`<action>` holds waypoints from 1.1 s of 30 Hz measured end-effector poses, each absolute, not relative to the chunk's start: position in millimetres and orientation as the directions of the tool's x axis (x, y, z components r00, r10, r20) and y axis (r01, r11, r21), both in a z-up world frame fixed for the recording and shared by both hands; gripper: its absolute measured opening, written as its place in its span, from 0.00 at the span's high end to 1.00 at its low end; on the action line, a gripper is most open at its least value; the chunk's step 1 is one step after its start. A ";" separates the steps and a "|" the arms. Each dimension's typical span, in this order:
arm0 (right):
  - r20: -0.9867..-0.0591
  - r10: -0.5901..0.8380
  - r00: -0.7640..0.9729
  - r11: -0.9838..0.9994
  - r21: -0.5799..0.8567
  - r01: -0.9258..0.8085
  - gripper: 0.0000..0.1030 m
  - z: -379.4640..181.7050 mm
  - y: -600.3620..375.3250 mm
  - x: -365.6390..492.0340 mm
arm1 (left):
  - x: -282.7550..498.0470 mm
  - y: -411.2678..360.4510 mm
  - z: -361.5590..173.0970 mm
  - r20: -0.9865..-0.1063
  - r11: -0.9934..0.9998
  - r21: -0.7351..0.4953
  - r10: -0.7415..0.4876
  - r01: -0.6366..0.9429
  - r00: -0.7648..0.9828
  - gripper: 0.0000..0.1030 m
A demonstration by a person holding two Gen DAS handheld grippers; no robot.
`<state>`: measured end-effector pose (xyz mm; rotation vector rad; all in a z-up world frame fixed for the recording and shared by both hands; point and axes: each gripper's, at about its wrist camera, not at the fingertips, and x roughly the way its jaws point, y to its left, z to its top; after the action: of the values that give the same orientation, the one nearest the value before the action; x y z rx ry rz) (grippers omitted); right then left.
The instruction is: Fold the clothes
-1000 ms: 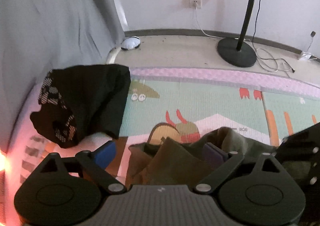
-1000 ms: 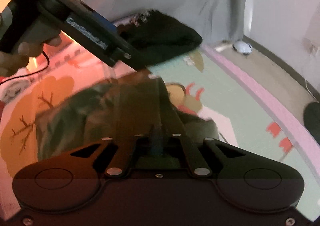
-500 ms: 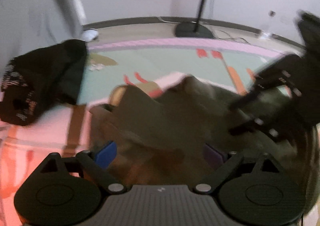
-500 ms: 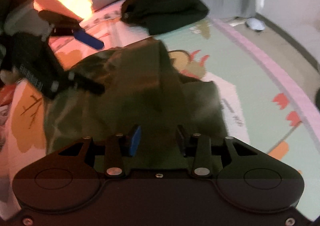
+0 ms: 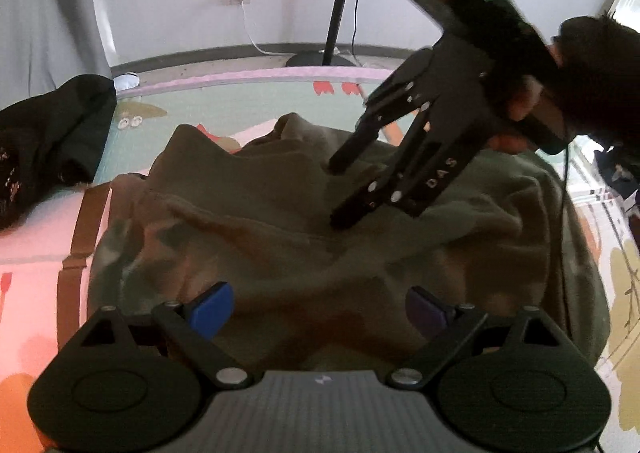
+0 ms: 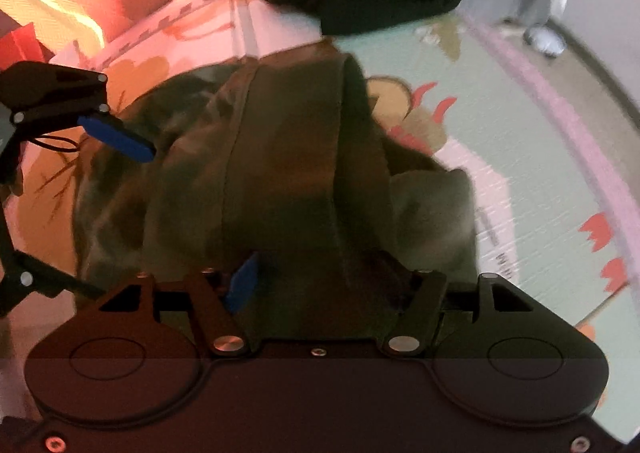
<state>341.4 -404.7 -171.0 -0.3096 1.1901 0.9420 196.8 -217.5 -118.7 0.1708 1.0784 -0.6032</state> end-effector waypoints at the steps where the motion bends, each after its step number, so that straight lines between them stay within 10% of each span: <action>1: -0.886 0.463 0.038 0.594 0.278 -0.755 0.46 -173.6 -404.6 342.6 | 194.2 -216.5 -118.4 -0.863 0.831 -0.161 -0.380 0.532 0.333 0.08; 10: -0.884 0.460 0.078 0.540 0.209 -0.815 0.87 -160.4 -401.0 331.3 | 174.1 -206.0 -114.5 -0.834 0.862 -0.227 -0.413 0.454 0.366 0.08; 22: -0.863 0.420 0.280 0.616 0.044 -0.787 0.93 -109.3 -408.7 352.1 | 161.2 -195.7 -120.1 -0.824 0.885 -0.251 -0.408 0.393 0.392 0.08; 33: -0.917 0.199 0.347 0.727 -0.099 -0.679 0.82 -172.6 -371.1 356.1 | 152.0 -178.9 -123.1 -0.844 0.922 -0.213 -0.340 0.322 0.415 0.08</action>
<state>356.1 -371.1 -172.6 -0.5198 1.0747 0.6036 152.0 -178.9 -123.1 -0.0192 1.0649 -0.4156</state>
